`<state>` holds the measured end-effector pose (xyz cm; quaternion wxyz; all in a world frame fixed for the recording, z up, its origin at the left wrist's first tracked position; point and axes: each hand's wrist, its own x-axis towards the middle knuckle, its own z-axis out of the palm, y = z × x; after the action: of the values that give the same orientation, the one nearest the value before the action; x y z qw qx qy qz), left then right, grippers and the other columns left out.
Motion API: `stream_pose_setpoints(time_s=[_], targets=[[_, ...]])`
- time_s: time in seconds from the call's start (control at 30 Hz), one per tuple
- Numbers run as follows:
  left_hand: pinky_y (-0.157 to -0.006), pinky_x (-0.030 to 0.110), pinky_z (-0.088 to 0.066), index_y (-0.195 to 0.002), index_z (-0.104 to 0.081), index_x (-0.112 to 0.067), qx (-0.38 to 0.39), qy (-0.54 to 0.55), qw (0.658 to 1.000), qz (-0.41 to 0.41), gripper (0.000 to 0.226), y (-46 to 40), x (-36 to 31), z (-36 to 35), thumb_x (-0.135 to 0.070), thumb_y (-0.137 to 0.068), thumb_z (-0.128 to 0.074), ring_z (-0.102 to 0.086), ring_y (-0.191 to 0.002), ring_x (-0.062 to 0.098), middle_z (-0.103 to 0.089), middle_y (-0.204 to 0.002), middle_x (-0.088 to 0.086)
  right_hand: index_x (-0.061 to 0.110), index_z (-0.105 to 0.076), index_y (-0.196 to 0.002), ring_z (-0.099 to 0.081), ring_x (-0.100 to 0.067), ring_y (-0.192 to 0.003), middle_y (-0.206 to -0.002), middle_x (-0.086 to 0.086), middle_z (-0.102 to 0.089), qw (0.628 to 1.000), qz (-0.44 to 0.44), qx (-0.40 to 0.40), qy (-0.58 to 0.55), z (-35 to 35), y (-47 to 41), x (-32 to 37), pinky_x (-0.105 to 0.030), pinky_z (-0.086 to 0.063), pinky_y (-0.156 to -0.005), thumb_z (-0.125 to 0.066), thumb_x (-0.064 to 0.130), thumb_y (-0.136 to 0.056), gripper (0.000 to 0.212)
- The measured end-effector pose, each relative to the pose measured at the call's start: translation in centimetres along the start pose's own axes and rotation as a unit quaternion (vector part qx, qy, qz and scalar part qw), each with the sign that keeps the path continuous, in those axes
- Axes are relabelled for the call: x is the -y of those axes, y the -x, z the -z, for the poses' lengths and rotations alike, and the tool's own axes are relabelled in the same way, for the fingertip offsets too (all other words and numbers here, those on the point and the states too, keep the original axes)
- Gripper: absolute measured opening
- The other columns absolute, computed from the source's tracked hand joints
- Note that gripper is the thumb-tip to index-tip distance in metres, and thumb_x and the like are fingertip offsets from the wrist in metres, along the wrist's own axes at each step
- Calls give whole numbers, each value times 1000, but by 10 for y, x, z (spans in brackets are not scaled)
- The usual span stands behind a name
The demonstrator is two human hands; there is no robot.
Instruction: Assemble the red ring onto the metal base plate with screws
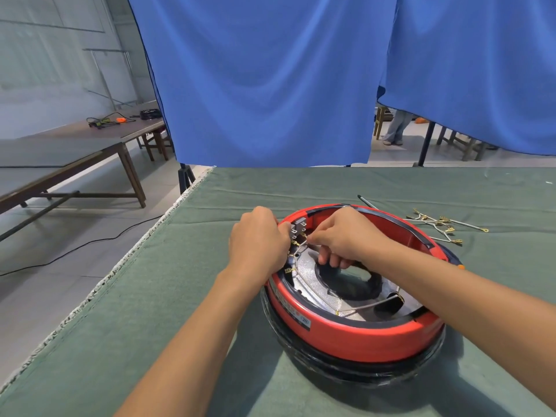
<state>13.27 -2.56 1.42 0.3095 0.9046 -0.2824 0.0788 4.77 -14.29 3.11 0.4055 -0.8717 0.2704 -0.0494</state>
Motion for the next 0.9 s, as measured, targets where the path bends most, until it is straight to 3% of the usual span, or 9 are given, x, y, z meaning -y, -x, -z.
stream_pose_setpoints(time_s=[0.13, 0.23, 0.4, 0.6, 0.73, 0.9], targets=[[-59, 35, -42, -70, -70, -3, 9, 47, 999, 13, 36, 2, 0, 5, -33, -88, -59, -59, -70, 33, -60, -59, 11, 16, -68, -71, -57, -9, -37, -47, 4, -63, 997, 30, 11, 65, -4, 7, -1, -17, -41, -37, -60, 20, -86, 18], [-60, 34, -45, -65, -71, -6, 30, 98, 994, 41, 32, 1, 0, 10, -32, -84, -64, -56, -64, 31, -57, -51, 7, 20, -66, -68, -56, -10, -37, -48, 4, -62, 995, 83, -19, 43, -7, 8, -2, -19, -41, -39, -62, 19, -82, 15], [-69, 32, -49, -63, -71, -22, 72, 113, 989, 64, 22, 3, 1, 17, -33, -81, -67, -63, -74, 23, -68, -64, 3, 29, -66, -75, -52, -1, -38, -57, 6, -64, 984, 141, 8, 107, -15, 8, 0, -24, -48, -56, -65, 26, -82, 8], [-72, 38, -54, -61, -72, -6, 66, 69, 994, 53, 35, 3, -1, 21, -34, -81, -68, -65, -75, 30, -68, -60, 14, 27, -74, -85, -60, -20, -84, -87, 0, -68, 968, 162, -43, 187, -18, 10, 7, -26, -39, -64, -68, 32, -80, 9], [-72, 39, -55, -55, -71, -11, 74, 62, 994, 52, 35, 4, -3, 25, -32, -82, -68, -66, -73, 30, -67, -57, 12, 25, -76, -90, -57, -19, -82, -84, 0, -64, 970, 167, -43, 170, -18, 9, 6, -25, -37, -66, -73, 29, -80, 12], [-68, 35, -50, -53, -69, -9, 73, 48, 996, 37, 39, 5, -6, 25, -30, -86, -65, -63, -75, 34, -67, -58, 15, 24, -78, -90, -63, -22, -83, -87, -6, -72, 968, 176, -56, 173, -18, 10, 6, -27, -46, -68, -72, 26, -80, 11]])
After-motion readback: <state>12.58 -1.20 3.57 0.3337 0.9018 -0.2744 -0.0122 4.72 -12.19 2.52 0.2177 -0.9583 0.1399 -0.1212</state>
